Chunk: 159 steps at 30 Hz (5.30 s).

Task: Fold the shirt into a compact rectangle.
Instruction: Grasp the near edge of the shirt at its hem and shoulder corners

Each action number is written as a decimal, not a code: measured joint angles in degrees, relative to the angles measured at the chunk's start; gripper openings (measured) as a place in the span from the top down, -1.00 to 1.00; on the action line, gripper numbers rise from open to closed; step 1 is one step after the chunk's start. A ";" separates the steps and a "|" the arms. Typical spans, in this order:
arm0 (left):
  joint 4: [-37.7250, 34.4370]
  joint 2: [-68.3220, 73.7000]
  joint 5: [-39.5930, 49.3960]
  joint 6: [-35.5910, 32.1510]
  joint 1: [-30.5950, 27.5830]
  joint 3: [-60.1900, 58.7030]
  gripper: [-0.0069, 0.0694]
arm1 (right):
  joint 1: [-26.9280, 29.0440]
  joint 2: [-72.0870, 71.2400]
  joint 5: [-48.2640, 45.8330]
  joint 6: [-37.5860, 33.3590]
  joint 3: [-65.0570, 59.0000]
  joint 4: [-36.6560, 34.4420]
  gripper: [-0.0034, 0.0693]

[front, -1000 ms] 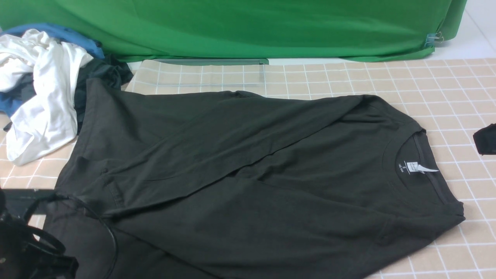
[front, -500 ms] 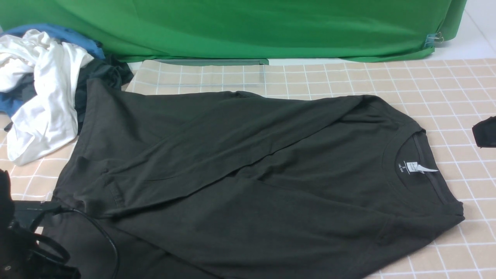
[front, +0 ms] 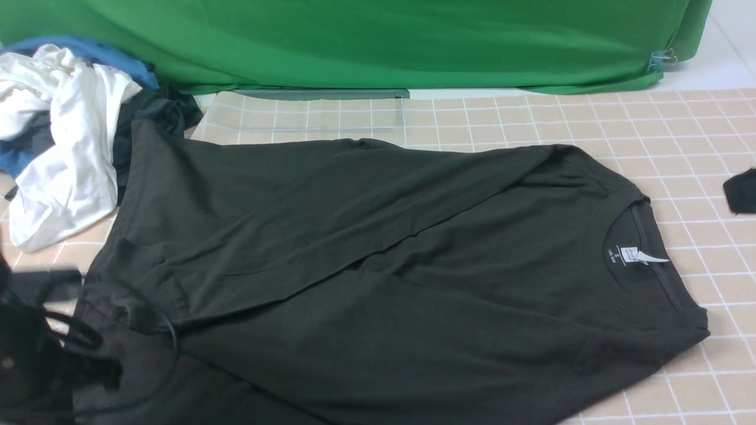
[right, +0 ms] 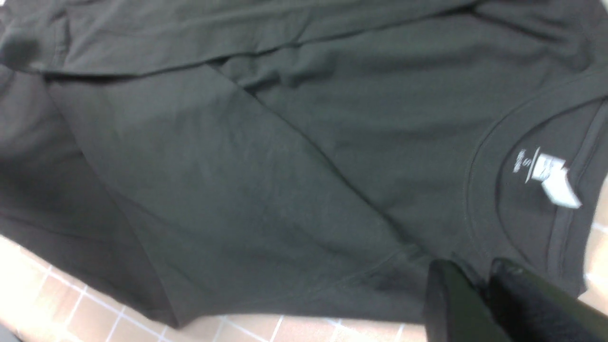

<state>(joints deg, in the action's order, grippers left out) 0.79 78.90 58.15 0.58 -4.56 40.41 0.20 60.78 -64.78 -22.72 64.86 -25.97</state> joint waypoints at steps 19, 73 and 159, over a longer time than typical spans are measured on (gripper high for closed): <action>0.12 -8.88 -11.19 0.38 0.00 -10.68 0.32 | -13.51 3.30 -2.32 0.19 2.72 0.50 0.48; -0.07 -13.32 0.44 7.53 0.00 0.73 0.77 | -18.25 8.64 3.12 10.57 2.72 18.44 0.31; -6.83 -14.88 3.92 -0.58 -8.55 7.31 0.73 | -38.03 38.02 22.70 7.00 -13.40 27.94 -0.41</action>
<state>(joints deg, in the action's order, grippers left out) -6.04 64.02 62.07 0.00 -13.10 47.72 -37.83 98.80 -42.08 -15.71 51.47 1.97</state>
